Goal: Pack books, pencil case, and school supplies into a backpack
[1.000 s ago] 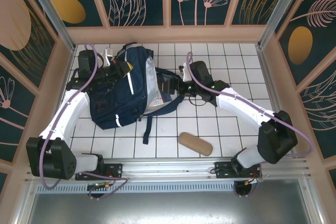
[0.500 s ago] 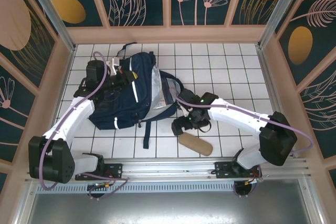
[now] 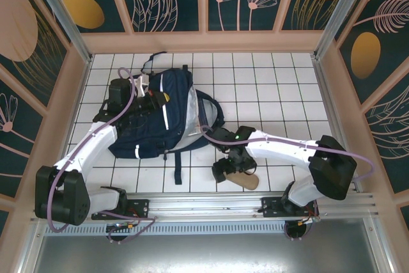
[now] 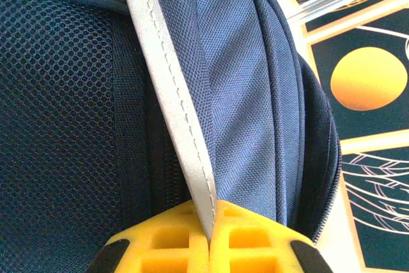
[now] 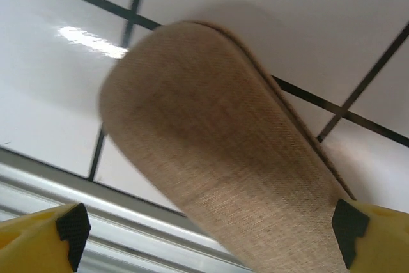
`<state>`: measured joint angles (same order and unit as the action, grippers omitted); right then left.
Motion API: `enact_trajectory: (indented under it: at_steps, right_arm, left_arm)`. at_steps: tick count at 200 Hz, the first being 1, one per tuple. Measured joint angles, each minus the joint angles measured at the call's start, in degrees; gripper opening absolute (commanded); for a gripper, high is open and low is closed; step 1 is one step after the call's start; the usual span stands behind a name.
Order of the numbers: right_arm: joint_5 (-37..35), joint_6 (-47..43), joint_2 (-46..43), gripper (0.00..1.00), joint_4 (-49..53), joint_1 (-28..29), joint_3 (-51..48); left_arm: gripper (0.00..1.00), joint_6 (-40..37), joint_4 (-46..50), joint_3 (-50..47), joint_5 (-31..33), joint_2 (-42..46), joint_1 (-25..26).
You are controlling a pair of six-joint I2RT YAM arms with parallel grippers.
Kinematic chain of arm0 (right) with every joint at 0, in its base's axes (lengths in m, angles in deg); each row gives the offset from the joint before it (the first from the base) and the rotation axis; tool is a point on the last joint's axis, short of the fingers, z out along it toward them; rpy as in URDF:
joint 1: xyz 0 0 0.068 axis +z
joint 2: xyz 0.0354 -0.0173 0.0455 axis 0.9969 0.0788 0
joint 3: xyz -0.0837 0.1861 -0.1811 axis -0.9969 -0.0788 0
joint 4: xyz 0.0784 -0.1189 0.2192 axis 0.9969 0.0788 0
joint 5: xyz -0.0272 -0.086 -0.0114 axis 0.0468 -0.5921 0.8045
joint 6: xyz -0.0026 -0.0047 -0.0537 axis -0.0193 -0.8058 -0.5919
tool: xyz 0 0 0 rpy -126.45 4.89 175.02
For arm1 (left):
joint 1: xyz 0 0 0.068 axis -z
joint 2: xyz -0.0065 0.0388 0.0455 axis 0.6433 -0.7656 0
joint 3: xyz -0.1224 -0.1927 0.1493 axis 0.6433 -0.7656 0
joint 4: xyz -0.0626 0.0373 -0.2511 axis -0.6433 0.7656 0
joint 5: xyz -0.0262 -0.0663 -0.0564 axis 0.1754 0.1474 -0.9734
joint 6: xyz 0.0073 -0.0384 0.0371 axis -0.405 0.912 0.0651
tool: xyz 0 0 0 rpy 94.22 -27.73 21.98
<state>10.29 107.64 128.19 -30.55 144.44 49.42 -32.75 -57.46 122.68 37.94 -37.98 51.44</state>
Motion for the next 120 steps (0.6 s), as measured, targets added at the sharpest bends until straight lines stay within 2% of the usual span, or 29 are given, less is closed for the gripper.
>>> enact_trajectory:
  at_steps: [76,99,120]
  right_arm:
    - [-5.20,3.39,5.70,0.98,-0.22,1.86,-3.45]
    - [-5.64,3.72,5.66,0.77,-1.40,0.92,-3.76]
    - [-6.05,4.61,5.03,0.52,-2.99,-1.46,-3.91]
  left_arm:
    - [0.00,0.00,-0.76,-0.59,-0.37,0.00,0.00]
    - [0.00,0.00,-1.03,-0.74,-0.39,0.00,-0.02]
    - [0.00,0.00,-1.20,-0.85,-0.48,0.00,-0.02]
